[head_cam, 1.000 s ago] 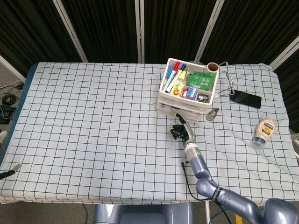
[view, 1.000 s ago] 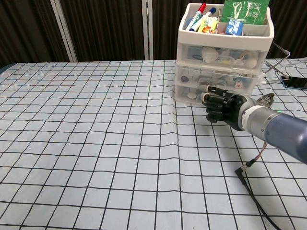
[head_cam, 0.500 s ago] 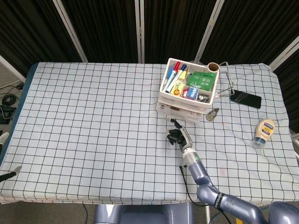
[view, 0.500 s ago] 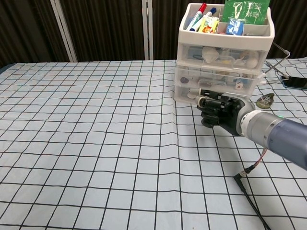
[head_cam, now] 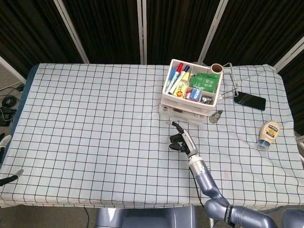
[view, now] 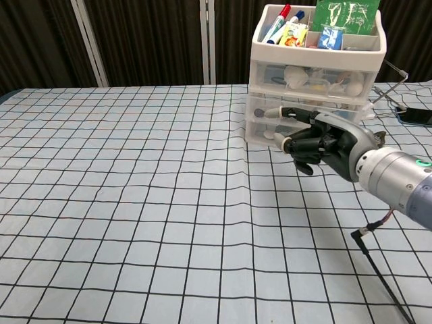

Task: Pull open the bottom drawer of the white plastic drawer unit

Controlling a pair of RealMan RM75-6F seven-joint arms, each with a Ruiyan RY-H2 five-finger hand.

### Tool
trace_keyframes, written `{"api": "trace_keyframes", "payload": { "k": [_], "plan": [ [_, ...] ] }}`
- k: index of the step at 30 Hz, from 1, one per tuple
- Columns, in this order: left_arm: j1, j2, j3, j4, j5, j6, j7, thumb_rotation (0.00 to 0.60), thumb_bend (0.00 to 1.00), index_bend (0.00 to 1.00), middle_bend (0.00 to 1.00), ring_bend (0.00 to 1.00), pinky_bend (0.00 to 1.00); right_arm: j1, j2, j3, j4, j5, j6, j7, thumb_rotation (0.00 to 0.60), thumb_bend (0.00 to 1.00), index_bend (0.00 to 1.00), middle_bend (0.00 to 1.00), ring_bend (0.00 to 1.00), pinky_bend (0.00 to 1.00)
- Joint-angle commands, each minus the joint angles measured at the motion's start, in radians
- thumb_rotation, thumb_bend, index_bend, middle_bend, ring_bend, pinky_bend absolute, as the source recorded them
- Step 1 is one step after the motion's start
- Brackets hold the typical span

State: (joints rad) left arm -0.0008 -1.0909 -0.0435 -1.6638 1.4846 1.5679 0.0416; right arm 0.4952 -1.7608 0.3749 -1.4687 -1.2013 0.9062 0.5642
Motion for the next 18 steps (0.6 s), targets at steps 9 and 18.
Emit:
{"api": "trace_keyframes", "payload": {
  "k": [9, 18],
  "plan": [
    [0.016, -0.007, 0.008, -0.011, 0.033, 0.041, 0.031, 0.6, 0.02, 0.0, 0.0, 0.0, 0.0, 0.042, 0.13, -0.05, -0.137, 0.087, 0.153, -0.669, 0.6, 0.38, 0.15, 0.9, 0.94, 0.84],
    [0.02, -0.008, 0.011, -0.009, 0.049, 0.052, 0.025, 0.6, 0.02, 0.0, 0.0, 0.0, 0.0, 0.077, 0.155, -0.052, -0.17, 0.21, 0.164, -0.83, 0.6, 0.38, 0.11, 0.9, 0.94, 0.84]
  ]
}}
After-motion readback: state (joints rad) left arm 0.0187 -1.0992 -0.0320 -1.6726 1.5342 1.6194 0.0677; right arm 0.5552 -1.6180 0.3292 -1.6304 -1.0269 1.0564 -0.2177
